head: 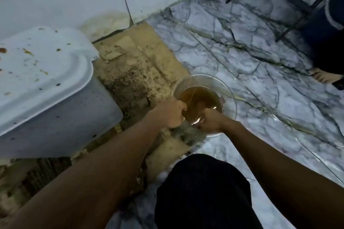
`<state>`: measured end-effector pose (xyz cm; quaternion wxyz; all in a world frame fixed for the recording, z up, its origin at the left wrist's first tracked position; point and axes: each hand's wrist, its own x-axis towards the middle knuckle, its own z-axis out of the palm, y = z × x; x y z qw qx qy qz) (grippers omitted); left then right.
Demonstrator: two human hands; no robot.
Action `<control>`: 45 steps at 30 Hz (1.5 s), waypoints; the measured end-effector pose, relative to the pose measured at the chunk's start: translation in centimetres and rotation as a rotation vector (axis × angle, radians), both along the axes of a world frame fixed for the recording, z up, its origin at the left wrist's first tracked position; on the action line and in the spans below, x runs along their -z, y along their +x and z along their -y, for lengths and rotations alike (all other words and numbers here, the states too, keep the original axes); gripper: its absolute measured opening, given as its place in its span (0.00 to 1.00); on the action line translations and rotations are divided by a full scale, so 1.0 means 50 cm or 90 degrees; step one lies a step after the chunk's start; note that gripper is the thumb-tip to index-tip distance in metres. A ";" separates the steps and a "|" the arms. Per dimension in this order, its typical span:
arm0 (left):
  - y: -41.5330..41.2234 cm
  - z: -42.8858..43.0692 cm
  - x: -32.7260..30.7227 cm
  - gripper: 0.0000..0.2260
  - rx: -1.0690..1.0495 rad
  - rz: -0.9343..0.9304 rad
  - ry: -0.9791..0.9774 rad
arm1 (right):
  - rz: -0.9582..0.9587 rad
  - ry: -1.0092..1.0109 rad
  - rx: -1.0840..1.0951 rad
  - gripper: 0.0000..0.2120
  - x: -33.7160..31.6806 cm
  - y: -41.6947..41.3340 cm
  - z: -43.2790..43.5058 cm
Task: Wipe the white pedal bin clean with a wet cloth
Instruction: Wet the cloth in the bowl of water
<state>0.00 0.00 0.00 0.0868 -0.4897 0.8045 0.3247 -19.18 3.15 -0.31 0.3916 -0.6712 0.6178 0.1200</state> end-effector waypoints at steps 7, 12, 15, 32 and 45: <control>-0.030 -0.043 0.039 0.19 0.053 0.070 -0.037 | 0.032 -0.003 -0.032 0.10 0.043 -0.008 -0.017; -0.016 -0.058 0.002 0.15 -0.028 -0.006 -0.091 | 0.055 -0.101 -0.025 0.02 -0.007 -0.008 -0.018; 0.012 -0.071 -0.024 0.10 -0.079 -0.054 -0.099 | 0.102 -0.142 -0.043 0.04 -0.057 0.005 -0.012; 0.411 -0.206 -0.399 0.06 -0.445 -0.181 -0.367 | 0.341 -0.370 -0.241 0.07 -0.458 0.389 0.060; 0.582 -0.134 -0.474 0.22 -0.659 -0.035 -0.553 | 0.419 -0.508 -0.230 0.28 -0.489 0.591 0.150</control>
